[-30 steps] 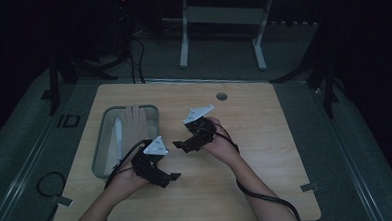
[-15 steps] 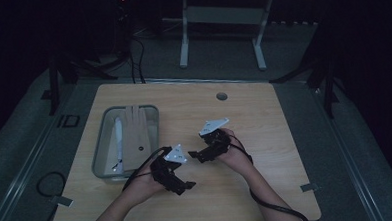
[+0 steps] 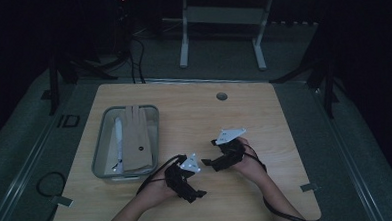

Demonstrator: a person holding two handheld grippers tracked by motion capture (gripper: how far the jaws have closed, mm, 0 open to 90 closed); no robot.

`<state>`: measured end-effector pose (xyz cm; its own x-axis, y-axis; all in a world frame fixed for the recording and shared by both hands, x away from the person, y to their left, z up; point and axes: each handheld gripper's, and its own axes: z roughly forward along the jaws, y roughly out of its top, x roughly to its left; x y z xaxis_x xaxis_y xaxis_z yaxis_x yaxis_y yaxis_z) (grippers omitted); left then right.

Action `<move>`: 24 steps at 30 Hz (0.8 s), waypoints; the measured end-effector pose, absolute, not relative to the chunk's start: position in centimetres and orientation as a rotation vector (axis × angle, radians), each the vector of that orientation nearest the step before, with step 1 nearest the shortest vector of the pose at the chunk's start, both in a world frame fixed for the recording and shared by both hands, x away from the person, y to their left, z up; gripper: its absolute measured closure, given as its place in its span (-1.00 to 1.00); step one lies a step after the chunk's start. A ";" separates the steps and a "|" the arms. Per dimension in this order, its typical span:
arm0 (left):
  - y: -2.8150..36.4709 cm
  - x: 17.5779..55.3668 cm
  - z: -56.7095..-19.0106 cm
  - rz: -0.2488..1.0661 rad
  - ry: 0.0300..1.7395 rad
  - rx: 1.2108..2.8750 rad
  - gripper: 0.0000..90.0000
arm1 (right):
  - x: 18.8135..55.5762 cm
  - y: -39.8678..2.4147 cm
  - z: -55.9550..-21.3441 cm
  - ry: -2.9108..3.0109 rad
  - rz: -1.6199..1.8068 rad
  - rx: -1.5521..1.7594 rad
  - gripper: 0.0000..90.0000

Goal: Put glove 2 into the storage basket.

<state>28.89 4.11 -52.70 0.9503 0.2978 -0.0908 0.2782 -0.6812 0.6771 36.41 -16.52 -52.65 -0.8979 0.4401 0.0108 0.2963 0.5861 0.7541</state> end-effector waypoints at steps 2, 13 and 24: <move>3.8 28.8 -52.9 0.027 0.396 2.357 -0.81 | 36.2 -17.1 -53.0 2.635 1.206 0.629 -0.66; 2.4 28.4 -54.4 0.026 0.364 2.361 -0.81 | 35.0 -19.9 -54.8 2.594 1.216 0.678 -0.67; 2.1 28.3 -55.3 0.003 0.340 2.383 -0.81 | 34.3 -21.8 -55.4 2.557 1.178 0.659 -0.68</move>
<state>28.26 2.13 -55.25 0.9653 0.2443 -0.0926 0.2427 -0.7077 0.6635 34.33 -21.85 -55.39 -0.8667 0.4976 -0.0361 0.2960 0.5711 0.7656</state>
